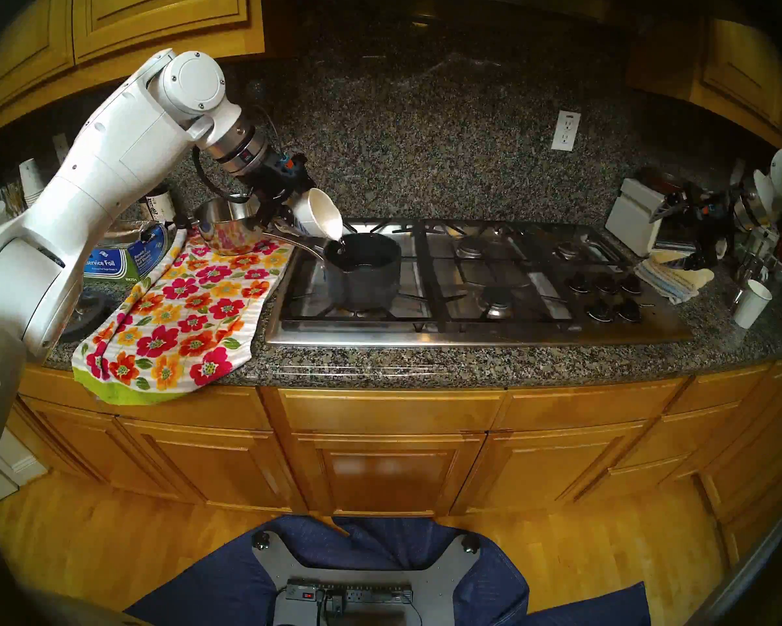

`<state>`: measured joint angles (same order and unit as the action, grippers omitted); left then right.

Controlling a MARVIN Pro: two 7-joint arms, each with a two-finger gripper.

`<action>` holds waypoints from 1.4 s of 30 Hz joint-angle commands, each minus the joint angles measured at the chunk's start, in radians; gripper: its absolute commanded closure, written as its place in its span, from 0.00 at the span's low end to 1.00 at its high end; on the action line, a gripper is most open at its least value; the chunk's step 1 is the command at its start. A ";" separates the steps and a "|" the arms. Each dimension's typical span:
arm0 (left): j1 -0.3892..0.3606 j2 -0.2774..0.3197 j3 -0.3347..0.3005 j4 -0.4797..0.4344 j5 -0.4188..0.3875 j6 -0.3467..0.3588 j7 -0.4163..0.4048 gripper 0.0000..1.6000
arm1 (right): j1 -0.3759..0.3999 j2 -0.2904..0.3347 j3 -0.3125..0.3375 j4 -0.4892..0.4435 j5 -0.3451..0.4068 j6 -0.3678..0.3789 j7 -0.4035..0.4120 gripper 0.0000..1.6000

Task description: Pick up the water cup, pour water into the pot, turn on the stove

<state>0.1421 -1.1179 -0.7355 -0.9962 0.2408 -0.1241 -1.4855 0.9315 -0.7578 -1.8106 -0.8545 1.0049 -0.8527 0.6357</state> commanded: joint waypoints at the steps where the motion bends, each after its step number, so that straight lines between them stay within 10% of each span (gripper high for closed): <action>1: -0.078 -0.012 -0.003 0.007 0.010 -0.023 0.002 0.69 | 0.026 -0.009 0.007 0.020 0.004 -0.001 -0.008 0.00; 42: -0.132 -0.105 0.005 0.076 0.091 -0.142 0.002 0.67 | 0.026 -0.009 0.007 0.020 0.004 -0.001 -0.008 0.00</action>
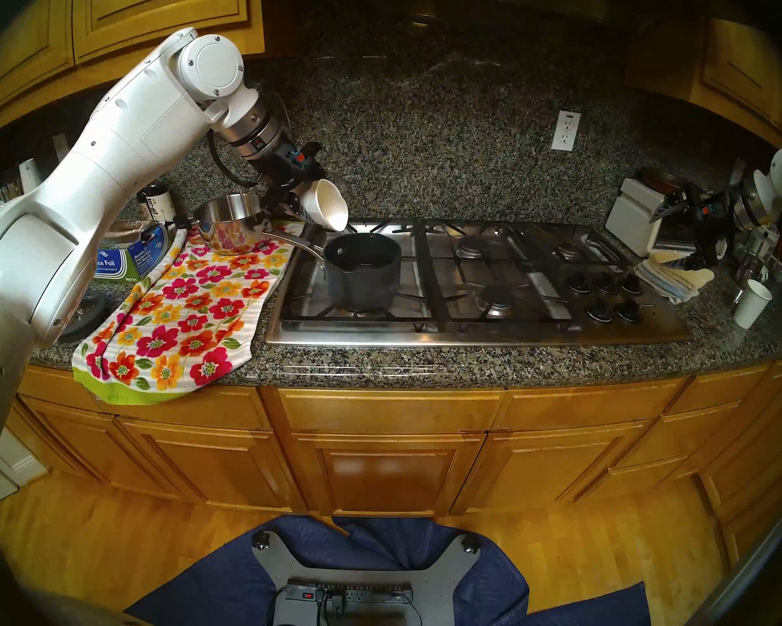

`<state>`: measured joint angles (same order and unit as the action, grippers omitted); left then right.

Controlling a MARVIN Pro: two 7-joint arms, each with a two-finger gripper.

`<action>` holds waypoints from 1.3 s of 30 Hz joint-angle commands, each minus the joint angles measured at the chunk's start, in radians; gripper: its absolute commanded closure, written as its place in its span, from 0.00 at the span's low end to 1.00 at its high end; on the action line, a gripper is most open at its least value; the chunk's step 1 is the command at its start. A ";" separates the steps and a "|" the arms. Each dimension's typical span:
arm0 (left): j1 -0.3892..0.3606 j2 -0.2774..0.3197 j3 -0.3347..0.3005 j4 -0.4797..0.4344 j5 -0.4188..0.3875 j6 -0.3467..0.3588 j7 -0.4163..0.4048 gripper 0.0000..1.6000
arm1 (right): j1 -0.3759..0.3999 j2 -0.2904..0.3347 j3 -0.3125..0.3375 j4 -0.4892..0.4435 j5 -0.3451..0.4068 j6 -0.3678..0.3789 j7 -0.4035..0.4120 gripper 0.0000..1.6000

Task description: Pick up the water cup, pour water into the pot, turn on the stove

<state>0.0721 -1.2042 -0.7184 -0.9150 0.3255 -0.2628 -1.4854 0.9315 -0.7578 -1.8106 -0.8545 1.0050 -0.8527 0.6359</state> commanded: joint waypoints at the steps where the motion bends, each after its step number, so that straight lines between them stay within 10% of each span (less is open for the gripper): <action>1: -0.063 -0.022 -0.011 -0.003 0.008 -0.004 0.002 0.67 | 0.026 -0.009 0.007 0.020 0.004 -0.001 -0.008 0.00; 25: -0.035 -0.034 -0.011 -0.035 0.071 -0.085 0.044 0.68 | 0.027 -0.009 0.007 0.021 0.003 -0.001 -0.008 0.00; 39: 0.018 -0.007 -0.063 -0.084 0.043 0.011 0.071 0.68 | 0.027 -0.009 0.007 0.021 0.003 -0.001 -0.008 0.00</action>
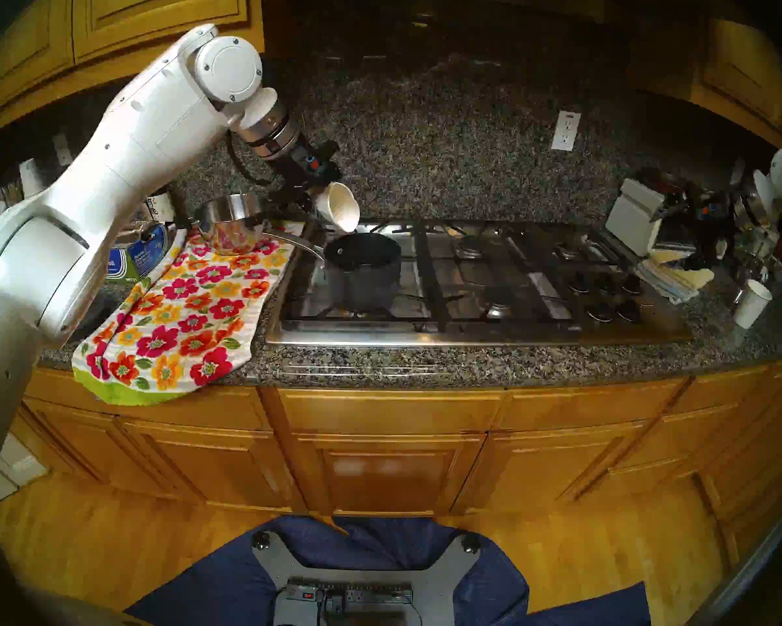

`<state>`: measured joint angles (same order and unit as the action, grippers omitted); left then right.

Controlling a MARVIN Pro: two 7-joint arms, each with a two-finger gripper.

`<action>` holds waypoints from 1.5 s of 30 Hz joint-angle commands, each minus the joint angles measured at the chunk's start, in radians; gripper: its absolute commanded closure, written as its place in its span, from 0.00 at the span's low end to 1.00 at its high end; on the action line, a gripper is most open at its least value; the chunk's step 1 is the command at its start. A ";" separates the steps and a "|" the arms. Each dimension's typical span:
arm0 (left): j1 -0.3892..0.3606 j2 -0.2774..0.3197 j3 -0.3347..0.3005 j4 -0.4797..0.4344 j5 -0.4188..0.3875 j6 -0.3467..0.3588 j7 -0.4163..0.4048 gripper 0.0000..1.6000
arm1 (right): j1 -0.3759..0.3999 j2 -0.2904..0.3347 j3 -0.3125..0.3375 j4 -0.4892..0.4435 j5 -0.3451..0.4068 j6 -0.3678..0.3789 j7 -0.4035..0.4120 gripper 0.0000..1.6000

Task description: Pick up the water cup, pour water into the pot, turn on the stove

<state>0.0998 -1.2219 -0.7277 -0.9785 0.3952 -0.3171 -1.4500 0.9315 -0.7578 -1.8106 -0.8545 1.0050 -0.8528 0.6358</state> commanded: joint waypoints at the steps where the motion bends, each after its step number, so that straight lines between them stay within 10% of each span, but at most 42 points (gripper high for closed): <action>1: -0.004 0.007 -0.068 -0.011 -0.034 0.081 0.058 0.68 | 0.027 -0.009 0.007 0.020 0.004 -0.001 -0.008 0.00; 20: 0.071 0.123 -0.270 -0.072 -0.175 0.170 0.167 0.66 | 0.026 -0.010 0.007 0.020 0.004 -0.001 -0.007 0.00; 45: 0.492 0.323 -0.563 -0.236 -0.457 0.214 0.414 0.64 | 0.025 -0.010 0.007 0.020 0.004 0.000 -0.006 0.00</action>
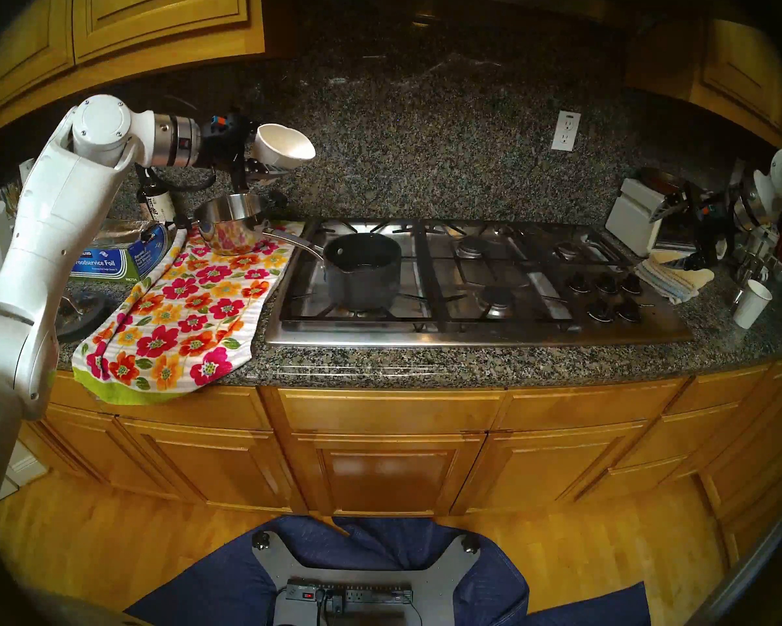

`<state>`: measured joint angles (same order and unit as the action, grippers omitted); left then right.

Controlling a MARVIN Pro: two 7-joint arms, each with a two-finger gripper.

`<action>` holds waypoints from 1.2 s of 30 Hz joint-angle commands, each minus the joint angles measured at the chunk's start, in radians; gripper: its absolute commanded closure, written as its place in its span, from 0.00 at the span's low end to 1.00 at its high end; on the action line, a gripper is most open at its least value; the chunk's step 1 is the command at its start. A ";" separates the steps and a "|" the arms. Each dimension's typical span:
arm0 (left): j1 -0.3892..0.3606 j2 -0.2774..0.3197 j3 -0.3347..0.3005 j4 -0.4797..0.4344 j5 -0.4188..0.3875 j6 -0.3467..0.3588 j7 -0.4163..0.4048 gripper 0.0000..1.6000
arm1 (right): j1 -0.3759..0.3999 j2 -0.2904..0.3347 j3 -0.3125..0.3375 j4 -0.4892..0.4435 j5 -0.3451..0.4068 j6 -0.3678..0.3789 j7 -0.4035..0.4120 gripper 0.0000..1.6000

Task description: Pick up the water cup, pour water into the pot, turn on the stove

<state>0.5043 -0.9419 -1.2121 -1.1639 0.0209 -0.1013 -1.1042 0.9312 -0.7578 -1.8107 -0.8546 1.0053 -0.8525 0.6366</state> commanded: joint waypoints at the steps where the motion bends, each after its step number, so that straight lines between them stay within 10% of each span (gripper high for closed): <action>1: 0.134 0.047 -0.110 -0.077 -0.110 -0.007 0.094 0.63 | 0.026 -0.010 0.007 0.020 0.004 -0.001 -0.007 0.00; 21: 0.410 0.021 -0.309 -0.156 -0.310 0.082 0.283 0.61 | 0.027 -0.009 0.007 0.021 0.003 -0.002 -0.009 0.00; 36: 0.540 -0.012 -0.372 -0.161 -0.278 -0.022 0.412 0.59 | 0.027 -0.009 0.007 0.021 0.003 -0.002 -0.009 0.00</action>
<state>1.0228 -0.9472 -1.5446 -1.3039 -0.2702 -0.0495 -0.7541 0.9314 -0.7577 -1.8106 -0.8544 1.0055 -0.8526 0.6362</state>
